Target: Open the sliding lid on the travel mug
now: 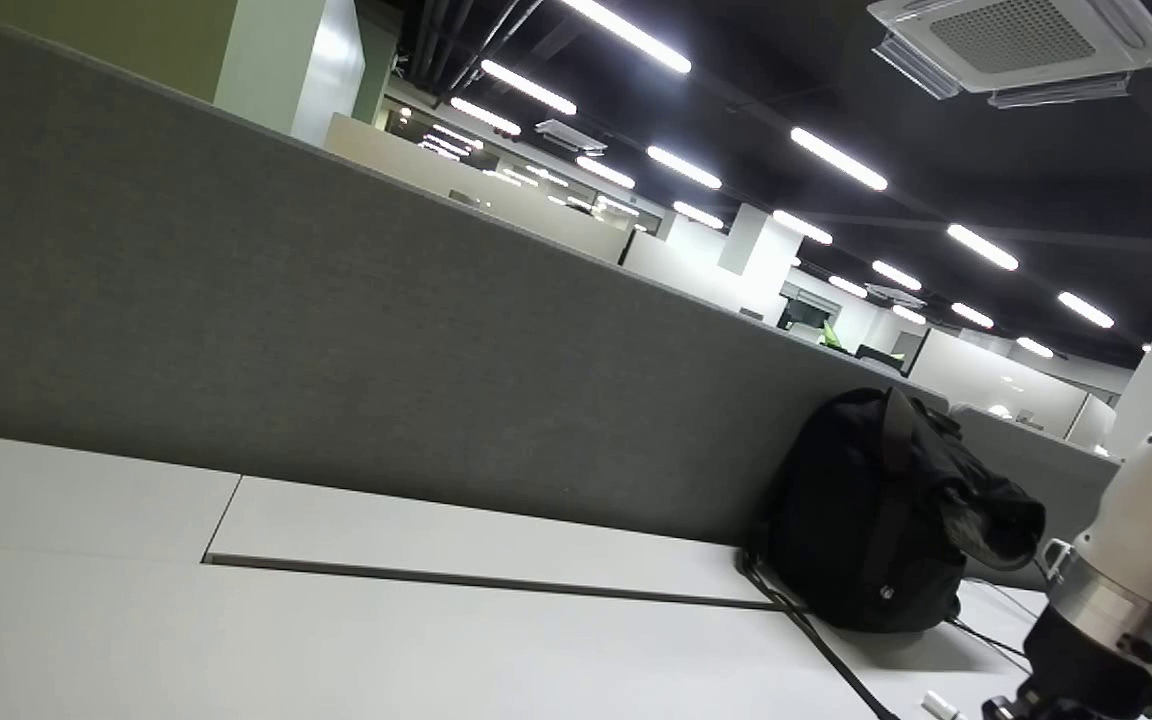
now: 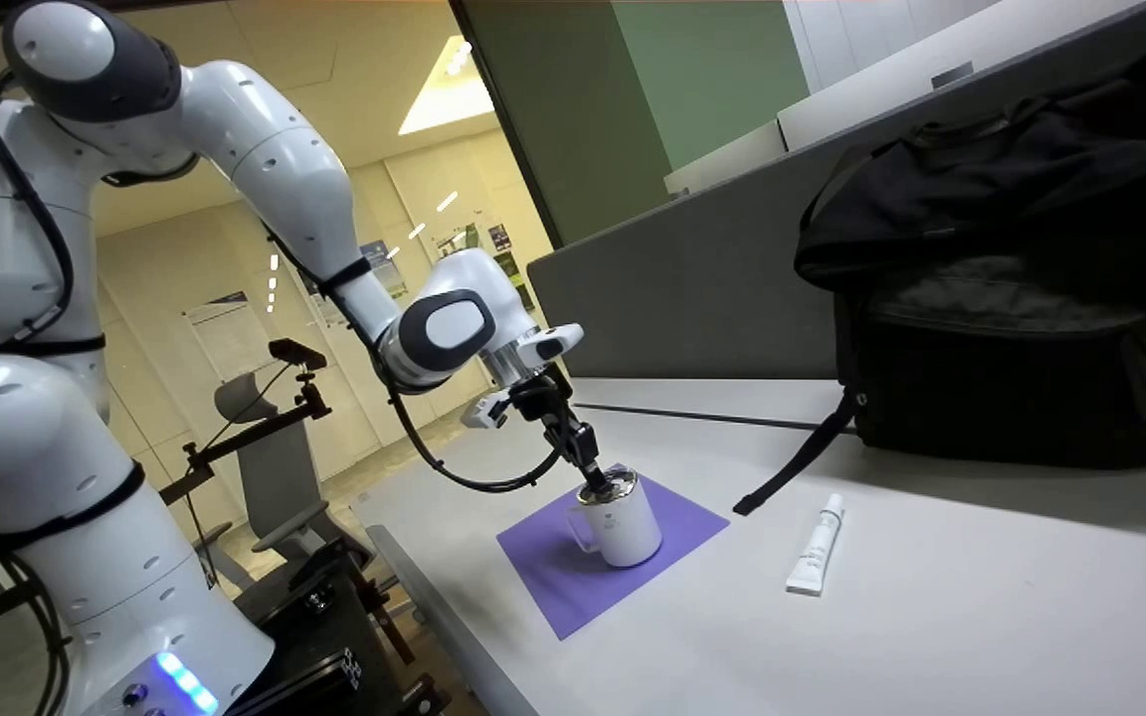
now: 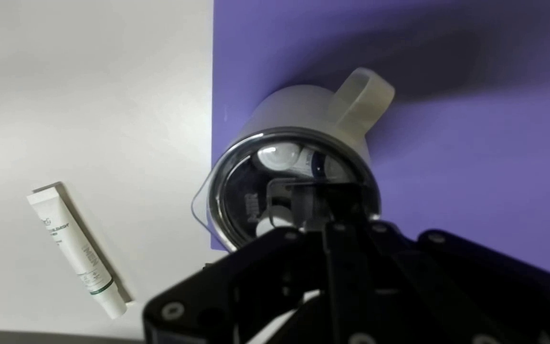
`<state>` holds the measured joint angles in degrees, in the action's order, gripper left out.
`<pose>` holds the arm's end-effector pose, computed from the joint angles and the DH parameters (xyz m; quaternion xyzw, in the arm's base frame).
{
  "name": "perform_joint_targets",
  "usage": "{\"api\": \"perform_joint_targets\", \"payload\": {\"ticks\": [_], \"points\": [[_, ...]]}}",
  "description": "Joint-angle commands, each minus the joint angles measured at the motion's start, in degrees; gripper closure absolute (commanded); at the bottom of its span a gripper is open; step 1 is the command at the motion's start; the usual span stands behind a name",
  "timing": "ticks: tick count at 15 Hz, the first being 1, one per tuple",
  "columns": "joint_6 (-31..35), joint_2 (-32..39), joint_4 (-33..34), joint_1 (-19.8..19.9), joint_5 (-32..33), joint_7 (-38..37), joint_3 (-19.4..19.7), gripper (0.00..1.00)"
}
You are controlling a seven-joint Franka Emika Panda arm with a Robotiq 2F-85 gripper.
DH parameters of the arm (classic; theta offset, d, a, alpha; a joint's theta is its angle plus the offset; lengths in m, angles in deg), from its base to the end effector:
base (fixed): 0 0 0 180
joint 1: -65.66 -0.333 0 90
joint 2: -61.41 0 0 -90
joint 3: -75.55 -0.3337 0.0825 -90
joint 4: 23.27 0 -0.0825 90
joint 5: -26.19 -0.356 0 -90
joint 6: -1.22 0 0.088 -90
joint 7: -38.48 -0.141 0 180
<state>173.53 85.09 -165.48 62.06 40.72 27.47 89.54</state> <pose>0.4732 -0.0773 0.1539 0.9946 -0.0489 0.0560 0.0718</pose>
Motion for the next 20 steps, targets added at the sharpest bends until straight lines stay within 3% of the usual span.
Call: {"api": "perform_joint_targets", "payload": {"ticks": [1,5,7,11,14,20], "points": [[0.72,1.67,0.61,-3.08,-0.48,0.39,3.86,1.0],[0.87,2.37,0.71,-4.78,-0.36,0.34,6.59,1.0],[1.32,1.69,0.57,-3.03,-2.11,1.07,4.73,1.0],[-2.92,-4.69,0.6,9.8,-12.47,9.34,-8.49,1.0],[-9.6,-8.51,2.85,17.35,-19.1,17.28,-14.97,1.0],[-23.35,-15.45,6.98,17.95,-22.93,24.91,-11.87,1.0]]}}
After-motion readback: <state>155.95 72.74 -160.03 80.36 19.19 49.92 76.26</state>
